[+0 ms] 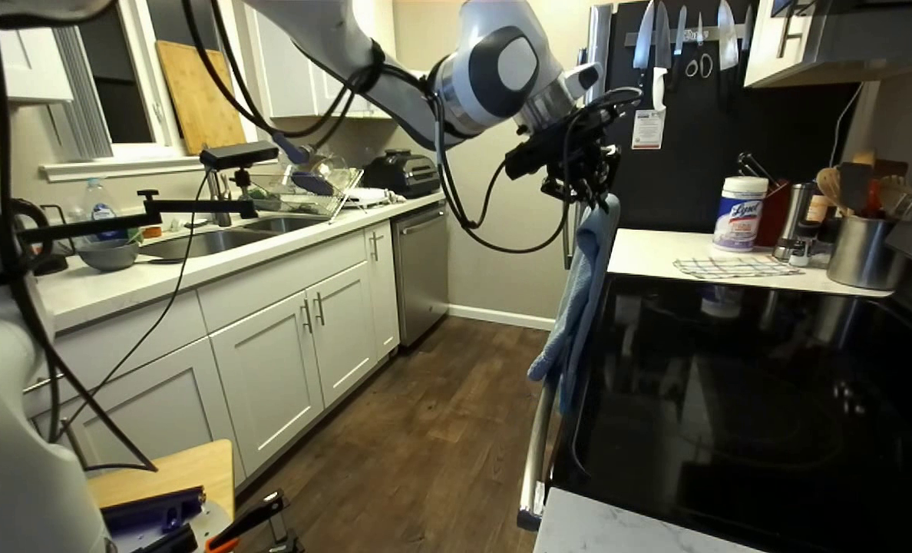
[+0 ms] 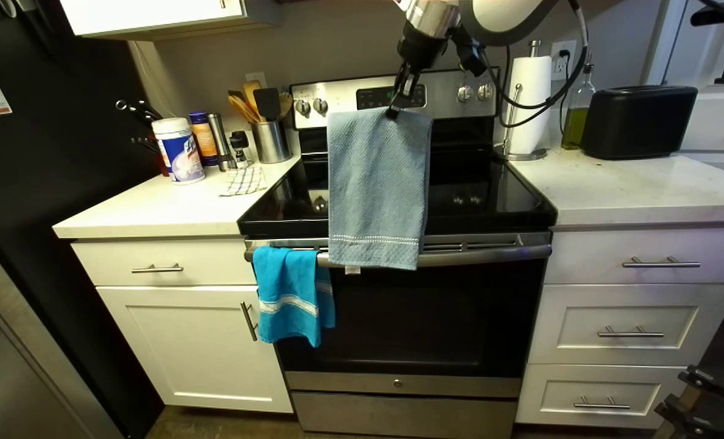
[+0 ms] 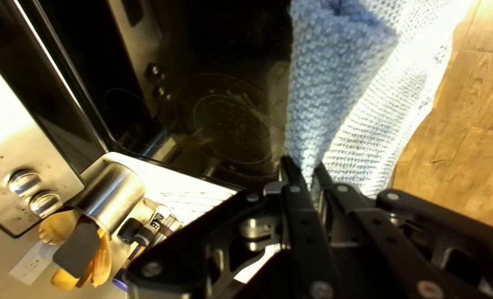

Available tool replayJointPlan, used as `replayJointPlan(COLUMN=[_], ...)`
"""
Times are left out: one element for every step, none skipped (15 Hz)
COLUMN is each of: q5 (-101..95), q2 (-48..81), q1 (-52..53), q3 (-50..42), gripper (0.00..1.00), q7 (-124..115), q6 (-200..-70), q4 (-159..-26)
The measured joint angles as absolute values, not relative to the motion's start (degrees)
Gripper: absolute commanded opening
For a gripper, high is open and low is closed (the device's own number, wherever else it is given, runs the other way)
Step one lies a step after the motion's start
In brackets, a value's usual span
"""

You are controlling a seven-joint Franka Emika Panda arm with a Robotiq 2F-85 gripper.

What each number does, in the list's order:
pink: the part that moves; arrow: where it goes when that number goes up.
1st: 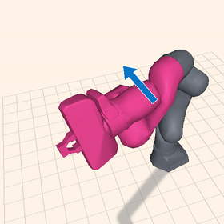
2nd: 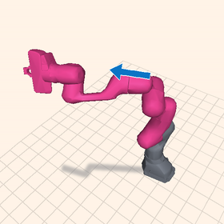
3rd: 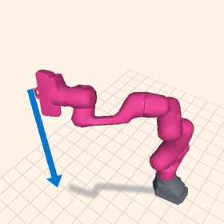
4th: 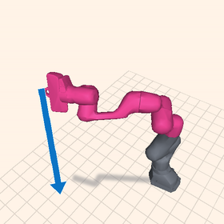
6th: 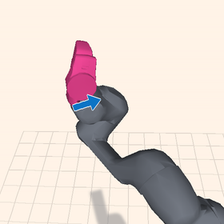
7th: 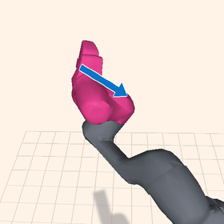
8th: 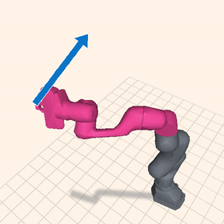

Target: Put the light blue towel on the stovetop.

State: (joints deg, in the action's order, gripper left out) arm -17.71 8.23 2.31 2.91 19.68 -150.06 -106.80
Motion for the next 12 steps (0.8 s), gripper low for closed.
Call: replayJointPlan(q5=[-17.7,-17.7,-17.7,-17.7,-17.7,-17.7,-17.7,-17.7,-17.7,-17.7,-17.7,-17.7], q2=[7.3,6.5,5.9,5.4,5.2,5.2,5.3,5.4,5.7,6.2,6.6,7.2], q1=[2.2,2.1,1.8,1.5,1.3,0.9,0.6,0.2,-0.1,-0.6,-1.1,-1.6], q3=[2.4,1.9,1.5,1.1,0.7,0.2,-0.2,-0.7,-1.3,-1.8,-2.3,-2.7], gripper=[0.02,0.02,0.02,0.02,0.02,0.02,0.02,0.02,0.02,0.02,0.02,0.02], q7=[19.7,19.7,19.7,19.7,19.7,19.7,19.7,19.7,19.7,19.6,19.6,19.4], q6=[-149.6,-149.1,-148.6,-148.1,-147.5,-146.7,-146.1,-145.7,-145.5,-145.4,-145.4,-145.4], q4=[-106.8,-106.8,-106.8,-106.8,-106.8,-106.8,-106.8,-106.8,-106.8,-106.8,-106.8,-106.8])
